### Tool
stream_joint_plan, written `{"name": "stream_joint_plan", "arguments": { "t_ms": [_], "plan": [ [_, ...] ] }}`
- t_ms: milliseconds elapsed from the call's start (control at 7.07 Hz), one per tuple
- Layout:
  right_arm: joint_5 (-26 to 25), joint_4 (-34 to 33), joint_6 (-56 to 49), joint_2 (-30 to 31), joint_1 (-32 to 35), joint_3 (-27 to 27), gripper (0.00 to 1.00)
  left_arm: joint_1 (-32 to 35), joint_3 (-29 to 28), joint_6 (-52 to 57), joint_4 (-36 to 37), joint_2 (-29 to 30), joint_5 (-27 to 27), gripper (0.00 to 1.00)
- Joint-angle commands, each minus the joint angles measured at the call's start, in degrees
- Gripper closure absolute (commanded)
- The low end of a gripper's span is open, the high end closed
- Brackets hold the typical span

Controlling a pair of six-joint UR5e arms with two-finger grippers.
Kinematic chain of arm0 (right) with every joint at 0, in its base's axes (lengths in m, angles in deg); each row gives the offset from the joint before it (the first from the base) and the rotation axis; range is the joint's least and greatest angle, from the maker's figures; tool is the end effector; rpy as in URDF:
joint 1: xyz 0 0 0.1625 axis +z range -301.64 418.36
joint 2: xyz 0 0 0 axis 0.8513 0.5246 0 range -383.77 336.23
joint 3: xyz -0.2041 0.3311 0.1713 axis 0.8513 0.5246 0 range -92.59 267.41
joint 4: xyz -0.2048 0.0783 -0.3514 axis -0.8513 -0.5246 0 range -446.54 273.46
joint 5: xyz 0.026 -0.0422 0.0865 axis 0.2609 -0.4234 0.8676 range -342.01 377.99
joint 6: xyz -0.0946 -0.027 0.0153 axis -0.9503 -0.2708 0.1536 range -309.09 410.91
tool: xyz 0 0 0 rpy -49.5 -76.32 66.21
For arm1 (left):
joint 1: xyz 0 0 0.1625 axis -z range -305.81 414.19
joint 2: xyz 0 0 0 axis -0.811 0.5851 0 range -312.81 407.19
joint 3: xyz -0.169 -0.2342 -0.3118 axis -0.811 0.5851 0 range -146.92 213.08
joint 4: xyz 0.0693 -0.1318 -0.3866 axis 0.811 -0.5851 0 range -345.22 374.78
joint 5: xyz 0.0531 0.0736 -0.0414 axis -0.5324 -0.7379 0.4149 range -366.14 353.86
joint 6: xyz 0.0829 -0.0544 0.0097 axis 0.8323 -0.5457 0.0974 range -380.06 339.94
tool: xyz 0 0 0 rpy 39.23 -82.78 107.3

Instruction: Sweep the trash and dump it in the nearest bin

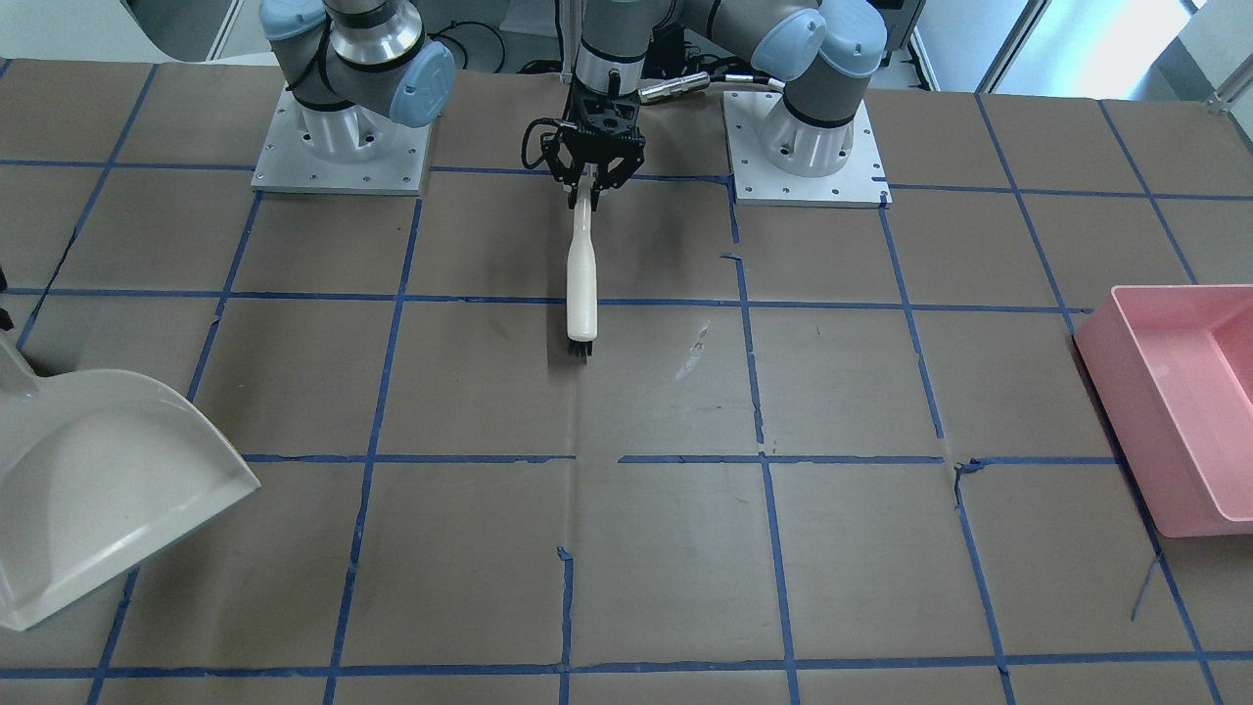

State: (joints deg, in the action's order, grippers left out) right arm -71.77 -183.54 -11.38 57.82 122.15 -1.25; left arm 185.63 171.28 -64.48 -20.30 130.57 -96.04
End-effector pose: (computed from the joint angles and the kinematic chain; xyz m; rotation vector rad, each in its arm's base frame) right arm -0.1233 -0.5534 0.4349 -0.9720 2.9835 -0.0030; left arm -0.3412 -0.1849 0.2504 0.0770 -2.9702 0.2527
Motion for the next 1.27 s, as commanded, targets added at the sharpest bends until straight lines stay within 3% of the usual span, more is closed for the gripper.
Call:
{"name": "stream_joint_plan", "arguments": {
  "t_ms": [0, 707, 1132],
  "plan": [
    [-0.5, -5.0, 15.0, -2.1, 8.8, -0.9, 1.0, 0.2, 0.2, -0.1, -0.2, 0.2, 0.1, 1.0],
    [-0.6, -10.3, 51.0, -4.8, 24.4, -1.1, 1.0, 2.2, 0.3, 0.7, 0.2, 0.7, -0.3, 1.0],
    [-0.8, -15.1, 65.2, -6.7, 30.9, -1.0, 1.0, 2.3, 0.5, 0.6, 0.0, 0.8, -0.3, 1.0]
  ]
}}
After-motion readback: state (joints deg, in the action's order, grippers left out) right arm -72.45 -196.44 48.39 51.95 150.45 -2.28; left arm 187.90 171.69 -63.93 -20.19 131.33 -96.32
